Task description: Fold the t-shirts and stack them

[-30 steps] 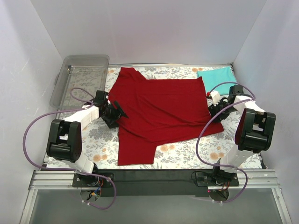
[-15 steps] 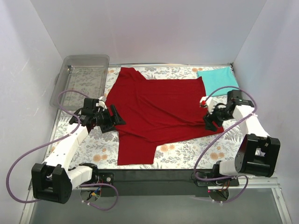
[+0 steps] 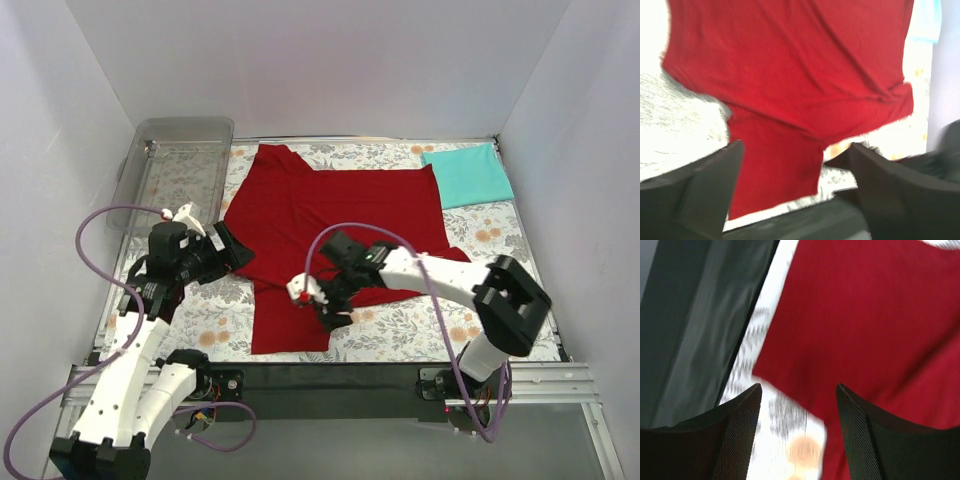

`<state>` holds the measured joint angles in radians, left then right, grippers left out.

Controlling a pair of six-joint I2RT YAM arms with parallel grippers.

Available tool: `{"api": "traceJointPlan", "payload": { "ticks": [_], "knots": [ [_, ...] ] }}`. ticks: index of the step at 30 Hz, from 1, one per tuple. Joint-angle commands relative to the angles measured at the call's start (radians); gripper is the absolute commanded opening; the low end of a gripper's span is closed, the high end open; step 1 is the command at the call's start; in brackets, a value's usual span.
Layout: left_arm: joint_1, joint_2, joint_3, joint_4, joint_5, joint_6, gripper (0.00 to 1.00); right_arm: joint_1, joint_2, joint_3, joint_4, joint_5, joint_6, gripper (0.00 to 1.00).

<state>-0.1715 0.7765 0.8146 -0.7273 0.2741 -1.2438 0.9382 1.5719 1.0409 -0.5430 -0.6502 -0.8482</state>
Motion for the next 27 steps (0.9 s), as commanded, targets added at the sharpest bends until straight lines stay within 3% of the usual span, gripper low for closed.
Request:
{"api": "traceJointPlan", "payload": {
  "ticks": [1,4,11,16,23,27],
  "knots": [
    [0.003,-0.094,0.078,-0.012,-0.153,-0.014,0.84,0.147,0.107,0.056,0.187,0.136,0.236,0.57],
    [0.003,-0.155,0.097,-0.038,-0.242,-0.01,0.9,0.221,0.175,0.08,0.232,0.213,0.302,0.56],
    [0.003,-0.259,0.118,-0.069,-0.331,0.009,0.9,0.281,0.247,0.123,0.253,0.284,0.368,0.53],
    [0.003,-0.313,0.117,-0.061,-0.316,0.052,0.9,0.301,0.283,0.107,0.252,0.31,0.379,0.38],
    [0.003,-0.324,0.08,0.063,0.03,0.208,0.88,0.251,0.209,0.087,0.245,0.29,0.367,0.11],
    [0.003,-0.345,0.02,0.189,0.181,0.334,0.86,0.131,0.148,0.108,0.183,0.068,0.319,0.01]
  ]
}}
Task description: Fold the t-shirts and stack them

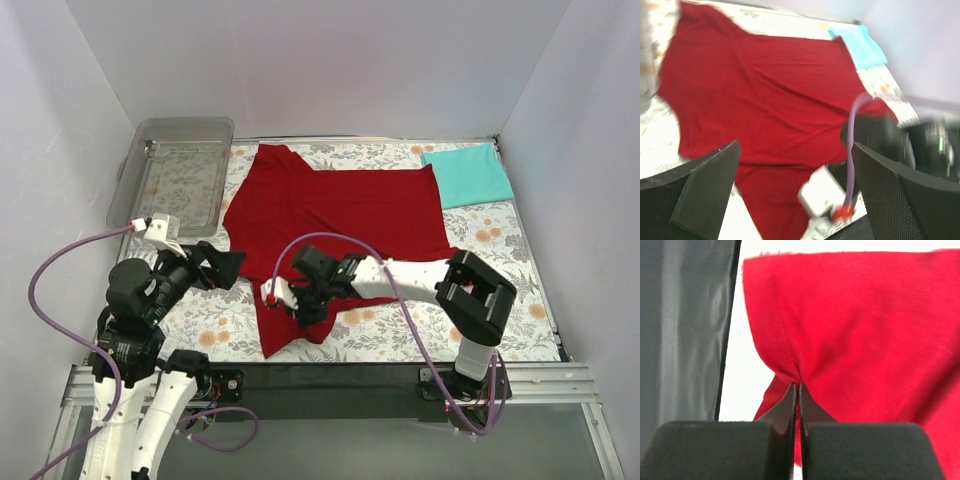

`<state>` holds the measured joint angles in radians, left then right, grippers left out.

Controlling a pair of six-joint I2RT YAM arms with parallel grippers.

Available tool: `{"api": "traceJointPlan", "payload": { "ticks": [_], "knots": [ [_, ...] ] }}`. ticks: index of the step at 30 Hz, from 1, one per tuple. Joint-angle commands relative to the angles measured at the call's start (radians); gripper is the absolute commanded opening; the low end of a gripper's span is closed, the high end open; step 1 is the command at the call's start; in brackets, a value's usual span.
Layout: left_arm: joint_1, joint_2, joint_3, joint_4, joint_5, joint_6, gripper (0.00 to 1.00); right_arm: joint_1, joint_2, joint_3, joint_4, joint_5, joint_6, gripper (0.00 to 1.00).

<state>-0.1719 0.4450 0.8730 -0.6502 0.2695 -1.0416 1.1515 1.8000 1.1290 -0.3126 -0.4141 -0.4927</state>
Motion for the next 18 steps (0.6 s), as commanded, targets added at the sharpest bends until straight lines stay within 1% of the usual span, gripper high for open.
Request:
{"api": "traceJointPlan", "payload": {
  "ticks": [1,2,3,4,5,6,8,9,11,12,14,15,17,18],
  "knots": [
    [0.003,-0.035,-0.055,0.141,0.221,0.159,0.86,-0.129,-0.097,0.023,-0.062,-0.214,-0.05,0.01],
    [0.003,-0.046,-0.098,0.199,0.253,0.234,0.86,-0.15,-0.102,0.026,-0.074,-0.3,-0.082,0.01],
    [0.003,-0.055,-0.117,0.225,0.343,0.271,0.86,-0.183,-0.109,0.026,-0.101,-0.342,-0.098,0.01],
    [0.003,-0.066,-0.136,0.25,0.391,0.308,0.85,-0.196,-0.113,0.029,-0.115,-0.377,-0.115,0.01],
    [0.003,-0.066,-0.159,0.277,0.457,0.407,0.84,-0.208,-0.111,0.037,-0.137,-0.449,-0.131,0.01],
    [0.003,-0.063,-0.169,0.279,0.553,0.461,0.84,-0.232,-0.102,0.04,-0.155,-0.491,-0.168,0.01],
    [0.003,-0.042,-0.186,0.265,0.618,0.566,0.81,-0.257,-0.087,0.057,-0.207,-0.558,-0.19,0.01],
    [0.003,-0.031,-0.206,0.252,0.641,0.683,0.8,-0.271,-0.077,0.077,-0.22,-0.612,-0.198,0.01],
    [0.003,0.009,-0.226,0.227,0.698,0.751,0.78,-0.317,-0.045,0.104,-0.256,-0.661,-0.205,0.01],
    [0.003,0.021,-0.245,0.222,0.724,0.815,0.76,-0.344,-0.019,0.142,-0.269,-0.699,-0.201,0.01],
    [-0.023,0.038,-0.267,0.215,0.764,0.848,0.74,-0.371,0.008,0.179,-0.29,-0.736,-0.179,0.01],
    [-0.028,0.047,-0.282,0.21,0.778,0.857,0.71,-0.392,0.037,0.196,-0.289,-0.761,-0.161,0.01],
    [-0.046,0.049,-0.292,0.196,0.79,0.876,0.69,-0.409,0.07,0.258,-0.284,-0.787,-0.095,0.01],
    [-0.054,0.04,-0.305,0.193,0.794,0.888,0.67,-0.423,0.105,0.277,-0.283,-0.79,-0.068,0.01]
  ]
}}
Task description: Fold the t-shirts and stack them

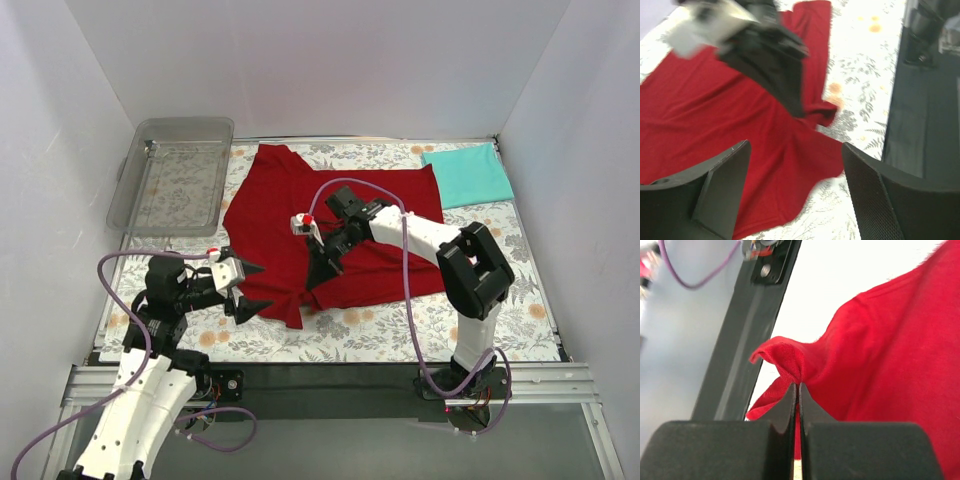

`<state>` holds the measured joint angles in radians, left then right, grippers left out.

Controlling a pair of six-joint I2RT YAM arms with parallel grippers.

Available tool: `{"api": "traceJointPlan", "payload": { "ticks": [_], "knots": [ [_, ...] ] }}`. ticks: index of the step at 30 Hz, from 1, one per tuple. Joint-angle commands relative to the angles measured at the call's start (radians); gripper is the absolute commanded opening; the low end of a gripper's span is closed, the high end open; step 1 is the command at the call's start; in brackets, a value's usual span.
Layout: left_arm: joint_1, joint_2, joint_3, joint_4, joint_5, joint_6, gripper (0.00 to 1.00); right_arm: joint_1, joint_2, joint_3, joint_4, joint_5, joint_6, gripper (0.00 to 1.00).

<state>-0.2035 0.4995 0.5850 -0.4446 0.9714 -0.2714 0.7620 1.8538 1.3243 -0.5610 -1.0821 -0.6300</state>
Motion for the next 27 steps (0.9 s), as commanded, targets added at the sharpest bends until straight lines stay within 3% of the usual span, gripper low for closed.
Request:
{"api": "traceJointPlan", "payload": {
  "ticks": [1,11,15,27],
  "knots": [
    [-0.039,-0.021,-0.023,-0.019,0.093,0.12,0.66,-0.038,0.071,0.134,-0.036,-0.125,0.091,0.01],
    [-0.089,-0.053,-0.092,-0.022,-0.002,0.175,0.66,-0.07,0.239,0.308,0.056,-0.154,0.369,0.01],
    [-0.112,-0.041,-0.112,-0.008,-0.159,0.233,0.66,-0.095,0.249,0.299,0.176,-0.177,0.536,0.01],
    [-0.177,0.072,-0.18,0.142,-0.396,0.224,0.66,-0.121,0.248,0.268,0.248,-0.21,0.586,0.01]
  ]
}}
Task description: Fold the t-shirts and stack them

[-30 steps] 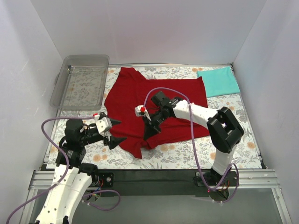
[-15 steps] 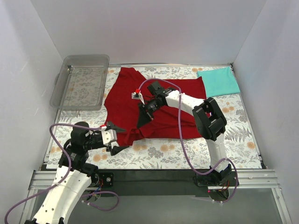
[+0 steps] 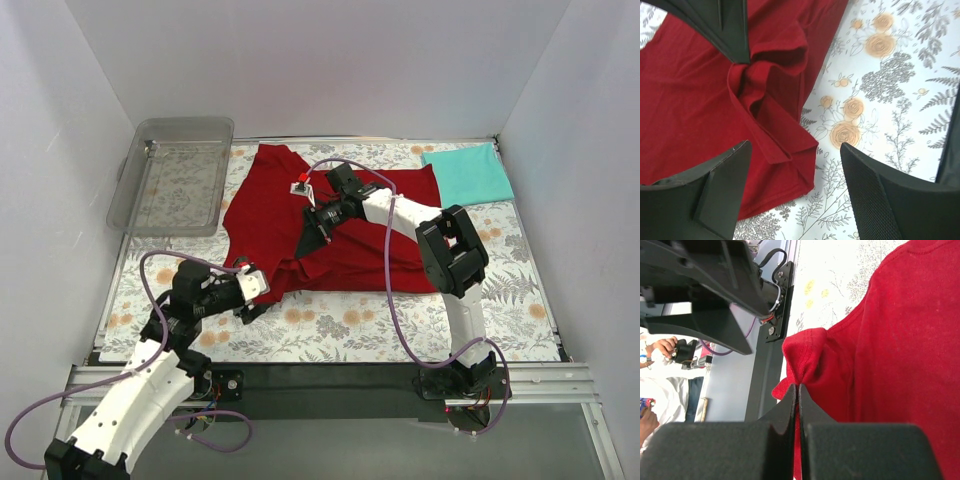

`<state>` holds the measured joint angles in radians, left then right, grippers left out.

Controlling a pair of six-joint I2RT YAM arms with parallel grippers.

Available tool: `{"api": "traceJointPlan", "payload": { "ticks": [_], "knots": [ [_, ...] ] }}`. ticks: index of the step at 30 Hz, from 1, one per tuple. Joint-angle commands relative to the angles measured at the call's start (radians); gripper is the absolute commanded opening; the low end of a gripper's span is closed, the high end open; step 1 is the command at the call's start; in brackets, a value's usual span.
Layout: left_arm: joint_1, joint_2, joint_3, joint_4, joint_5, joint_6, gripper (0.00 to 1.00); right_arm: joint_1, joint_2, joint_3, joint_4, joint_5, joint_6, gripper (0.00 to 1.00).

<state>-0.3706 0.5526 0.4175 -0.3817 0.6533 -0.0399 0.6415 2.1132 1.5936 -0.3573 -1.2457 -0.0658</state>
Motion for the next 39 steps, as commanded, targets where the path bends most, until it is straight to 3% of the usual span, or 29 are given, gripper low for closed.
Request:
{"api": "traceJointPlan", "payload": {
  "ticks": [1,11,19,22,24,25,36,39],
  "knots": [
    [-0.011,0.027,-0.014,0.093,-0.081,-0.017,0.66,0.0,-0.015,-0.012,0.047,-0.047,0.021,0.01],
    [-0.083,0.191,0.006,0.188,-0.233,-0.049,0.6,0.0,-0.027,-0.024,0.055,-0.058,0.021,0.01],
    [-0.116,0.214,-0.006,0.194,-0.299,-0.043,0.55,-0.002,-0.029,-0.02,0.061,-0.063,0.029,0.01],
    [-0.12,0.219,-0.005,0.199,-0.329,-0.043,0.46,-0.002,-0.029,-0.02,0.063,-0.066,0.031,0.01],
    [-0.128,0.243,0.003,0.198,-0.343,-0.04,0.32,-0.003,-0.029,-0.02,0.064,-0.067,0.034,0.01],
    [-0.132,0.251,0.004,0.198,-0.349,-0.04,0.31,-0.003,-0.03,-0.02,0.064,-0.069,0.034,0.01],
    [-0.16,0.288,0.023,0.181,-0.417,-0.045,0.32,-0.016,-0.039,-0.021,0.07,-0.074,0.041,0.01],
    [-0.159,0.274,0.021,0.178,-0.426,-0.049,0.27,-0.016,-0.041,-0.024,0.07,-0.074,0.041,0.01]
  ]
}}
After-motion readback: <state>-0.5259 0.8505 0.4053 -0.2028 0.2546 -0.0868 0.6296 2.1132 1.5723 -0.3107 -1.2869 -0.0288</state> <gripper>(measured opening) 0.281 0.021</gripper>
